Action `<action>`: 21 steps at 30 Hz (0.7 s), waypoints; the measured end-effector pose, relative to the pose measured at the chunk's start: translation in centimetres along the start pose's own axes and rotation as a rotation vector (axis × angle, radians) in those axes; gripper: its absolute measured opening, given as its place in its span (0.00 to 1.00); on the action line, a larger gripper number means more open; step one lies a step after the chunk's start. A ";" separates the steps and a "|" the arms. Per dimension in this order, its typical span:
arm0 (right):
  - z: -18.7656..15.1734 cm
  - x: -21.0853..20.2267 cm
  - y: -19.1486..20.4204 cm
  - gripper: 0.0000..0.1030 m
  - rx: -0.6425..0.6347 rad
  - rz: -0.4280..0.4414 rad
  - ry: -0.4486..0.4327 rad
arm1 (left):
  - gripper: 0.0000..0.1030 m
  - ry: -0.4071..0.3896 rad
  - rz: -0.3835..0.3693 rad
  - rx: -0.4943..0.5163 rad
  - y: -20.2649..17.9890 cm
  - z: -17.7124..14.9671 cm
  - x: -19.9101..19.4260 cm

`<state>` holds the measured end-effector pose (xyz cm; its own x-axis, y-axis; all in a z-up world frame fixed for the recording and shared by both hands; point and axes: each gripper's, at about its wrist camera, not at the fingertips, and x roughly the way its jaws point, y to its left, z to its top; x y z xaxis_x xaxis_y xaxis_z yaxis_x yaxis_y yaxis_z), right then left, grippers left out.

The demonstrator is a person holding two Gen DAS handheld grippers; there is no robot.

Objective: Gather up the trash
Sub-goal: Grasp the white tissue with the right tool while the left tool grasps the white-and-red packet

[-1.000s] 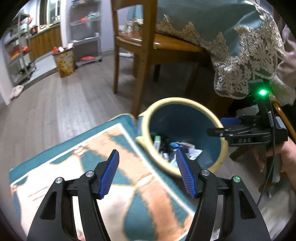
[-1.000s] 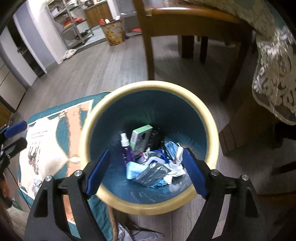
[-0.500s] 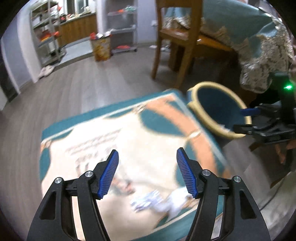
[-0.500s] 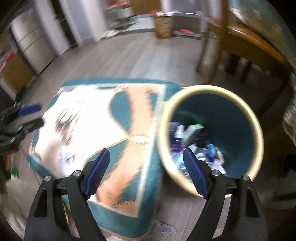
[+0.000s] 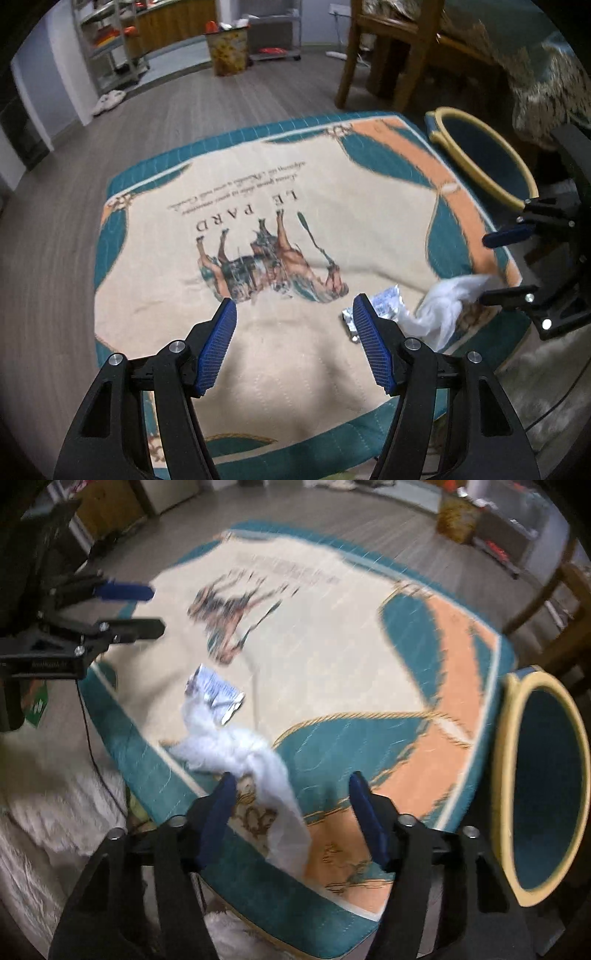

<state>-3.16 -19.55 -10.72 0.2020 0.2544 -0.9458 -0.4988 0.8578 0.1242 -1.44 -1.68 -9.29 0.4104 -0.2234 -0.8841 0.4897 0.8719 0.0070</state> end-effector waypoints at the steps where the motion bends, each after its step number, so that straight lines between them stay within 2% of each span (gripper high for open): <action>1: 0.0 0.6 0.2 0.44 -0.004 0.017 0.021 | 0.65 0.003 -0.011 0.011 -0.2 -0.1 0.2; 2: -0.2 0.9 0.4 0.31 -0.011 0.024 0.033 | 0.65 0.005 -0.017 0.018 -0.3 -0.2 0.4; 4: -0.5 1.5 0.6 0.11 -0.039 0.017 0.060 | 0.65 0.019 -0.039 0.043 -1.0 -0.3 0.9; 5: -0.5 1.6 0.6 0.05 -0.051 0.015 0.066 | 0.65 0.025 -0.048 0.055 -1.3 -0.3 1.2; 9: -0.2 0.1 -0.5 0.04 -0.003 0.004 -0.002 | 0.65 0.047 -0.092 0.087 -2.5 -0.4 1.9; 13: 0.4 -1.8 -3.0 0.04 0.125 -0.022 -0.075 | 0.65 0.076 -0.139 0.143 -4.2 -0.5 3.0; 20: 0.2 -3.1 -5.5 0.04 0.220 -0.034 -0.109 | 0.65 0.152 -0.142 0.221 -5.8 -0.9 6.0; 21: 0.2 -3.3 -5.8 0.04 0.232 -0.033 -0.114 | 0.65 0.140 -0.140 0.228 -5.9 -0.8 6.0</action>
<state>-0.80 -25.26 -8.27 0.3155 0.2625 -0.9119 -0.2869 0.9424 0.1720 -2.49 -7.79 -15.06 0.2242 -0.2585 -0.9396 0.7009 0.7127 -0.0288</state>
